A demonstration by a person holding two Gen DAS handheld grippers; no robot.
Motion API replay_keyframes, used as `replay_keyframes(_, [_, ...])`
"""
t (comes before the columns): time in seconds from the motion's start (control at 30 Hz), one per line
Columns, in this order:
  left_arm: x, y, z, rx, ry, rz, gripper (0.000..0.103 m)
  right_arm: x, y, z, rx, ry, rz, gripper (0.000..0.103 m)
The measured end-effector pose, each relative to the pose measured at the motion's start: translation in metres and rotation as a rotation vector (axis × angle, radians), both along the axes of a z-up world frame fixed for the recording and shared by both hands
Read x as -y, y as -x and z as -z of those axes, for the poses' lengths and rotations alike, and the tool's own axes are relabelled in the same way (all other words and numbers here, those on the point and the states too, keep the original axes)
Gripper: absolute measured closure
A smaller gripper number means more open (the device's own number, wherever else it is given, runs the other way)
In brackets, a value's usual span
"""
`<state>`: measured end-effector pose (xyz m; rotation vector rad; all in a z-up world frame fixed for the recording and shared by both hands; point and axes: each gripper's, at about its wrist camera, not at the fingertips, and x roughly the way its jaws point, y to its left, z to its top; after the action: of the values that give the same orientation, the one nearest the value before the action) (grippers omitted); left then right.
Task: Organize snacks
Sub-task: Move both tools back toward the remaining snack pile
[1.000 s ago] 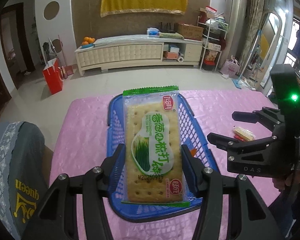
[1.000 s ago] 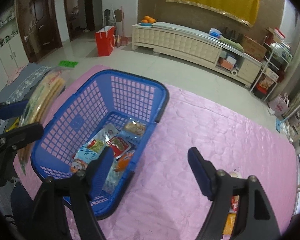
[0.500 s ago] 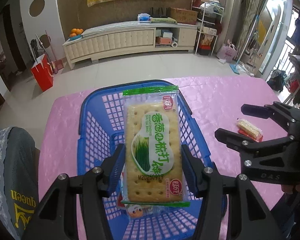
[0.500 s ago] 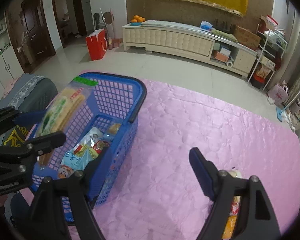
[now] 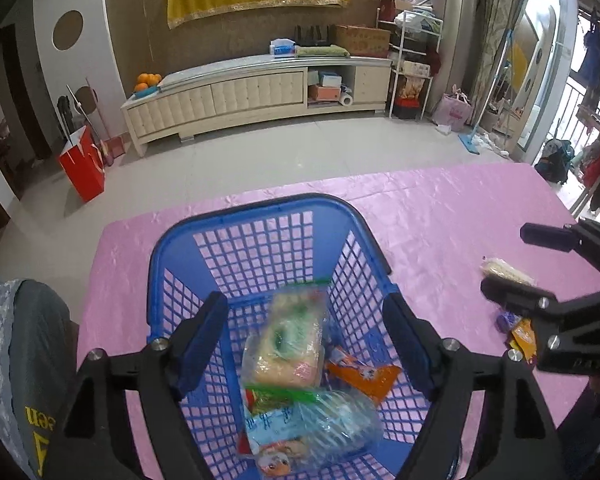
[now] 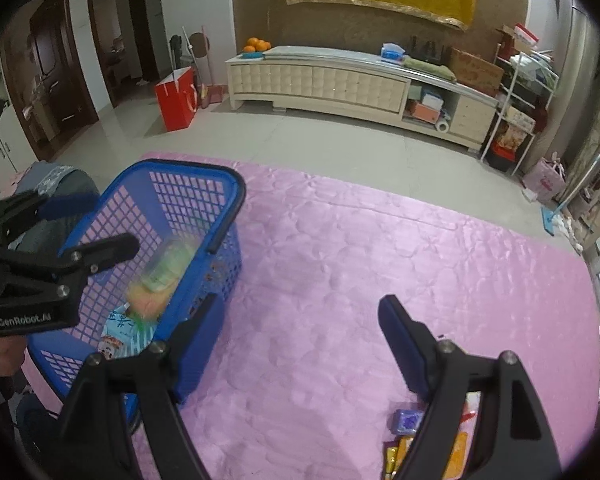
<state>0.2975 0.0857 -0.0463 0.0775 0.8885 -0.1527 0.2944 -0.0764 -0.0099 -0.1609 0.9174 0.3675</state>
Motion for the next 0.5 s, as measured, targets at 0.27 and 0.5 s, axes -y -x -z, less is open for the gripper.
replay_keyframes(0.27, [0.015,0.034,-0.020,0.032,-0.023,0.036,0.025,0.008,0.017,-0.018,0.018,-0.022,0.003,0.020])
replay_keyframes(0.5, [0.027,0.058,-0.044,0.070,-0.037,0.051,0.025,0.018,0.035,-0.037,0.038,-0.043,0.005,0.020])
